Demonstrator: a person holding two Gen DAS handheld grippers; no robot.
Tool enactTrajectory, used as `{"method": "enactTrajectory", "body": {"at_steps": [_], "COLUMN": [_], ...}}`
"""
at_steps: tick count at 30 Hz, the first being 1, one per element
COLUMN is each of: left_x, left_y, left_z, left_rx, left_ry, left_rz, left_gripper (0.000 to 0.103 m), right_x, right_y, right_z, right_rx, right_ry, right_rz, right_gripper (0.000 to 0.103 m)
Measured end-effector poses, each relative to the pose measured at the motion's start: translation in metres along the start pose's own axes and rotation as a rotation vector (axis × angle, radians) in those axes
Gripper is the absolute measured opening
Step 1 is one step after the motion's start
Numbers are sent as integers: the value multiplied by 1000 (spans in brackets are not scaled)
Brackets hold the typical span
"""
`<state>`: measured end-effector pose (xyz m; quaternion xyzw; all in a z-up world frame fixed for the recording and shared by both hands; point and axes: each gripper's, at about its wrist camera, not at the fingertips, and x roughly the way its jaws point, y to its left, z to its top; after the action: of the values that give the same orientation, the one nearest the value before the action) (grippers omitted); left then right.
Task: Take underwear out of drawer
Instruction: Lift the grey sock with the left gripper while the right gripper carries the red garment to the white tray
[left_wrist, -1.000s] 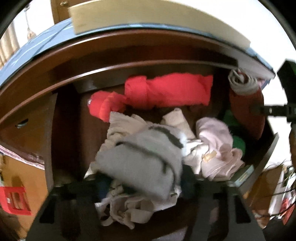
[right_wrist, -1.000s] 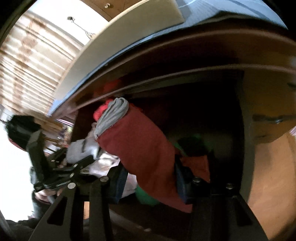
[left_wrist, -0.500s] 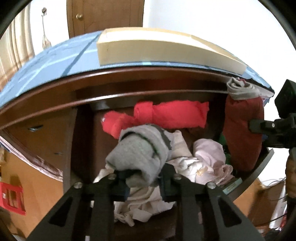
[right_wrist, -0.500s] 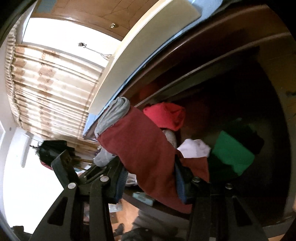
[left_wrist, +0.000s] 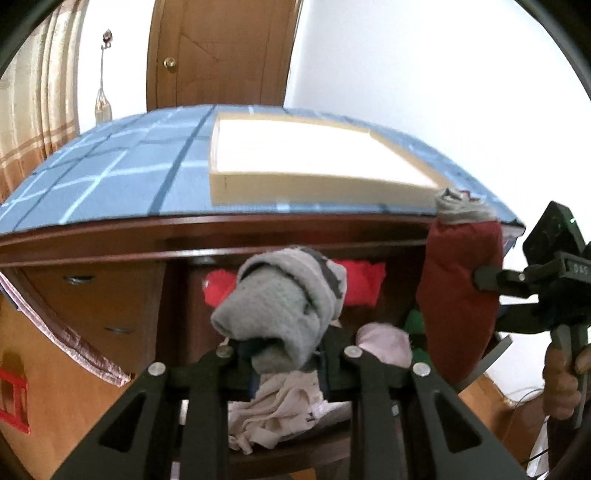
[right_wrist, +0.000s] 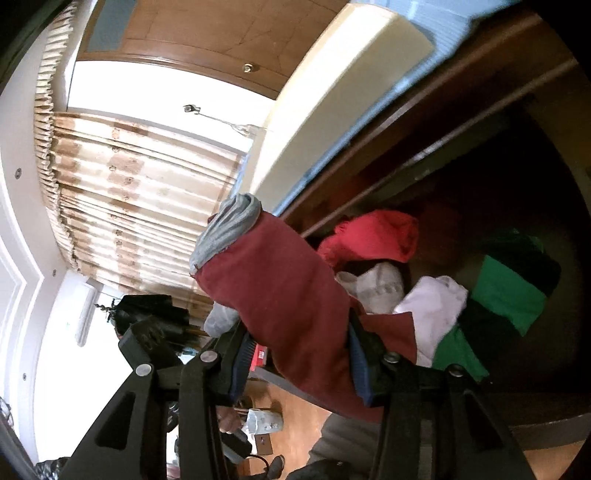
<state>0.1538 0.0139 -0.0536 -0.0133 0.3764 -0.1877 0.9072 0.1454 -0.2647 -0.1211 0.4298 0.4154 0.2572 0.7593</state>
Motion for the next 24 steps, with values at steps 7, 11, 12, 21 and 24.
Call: {"method": "enactTrajectory", "body": {"at_steps": [7,11,12,21,24], "left_x": [-25,-32,-32,-11,8], "left_y": [10,11,10,7,7], "left_z": [24,41,46,106,129], "left_rx": [-41,-28,-26,-8,-2], "left_ry": [-115,-167,-178,-261,-272], "left_rz": [10,37,44,121,157], "left_gripper": [21,21,21,21,21], "right_x": [2,6,8,46,59], "right_y": [33,56,61,88,87], "right_z": [13,32,40,109,130], "right_rx": [-41,-66,-65,-45,-10], "right_ry": [-14,-46,-63,-181,-214], "right_rz": [45,58,56,-46,-94], "right_gripper": [48,48,48,48,48]}}
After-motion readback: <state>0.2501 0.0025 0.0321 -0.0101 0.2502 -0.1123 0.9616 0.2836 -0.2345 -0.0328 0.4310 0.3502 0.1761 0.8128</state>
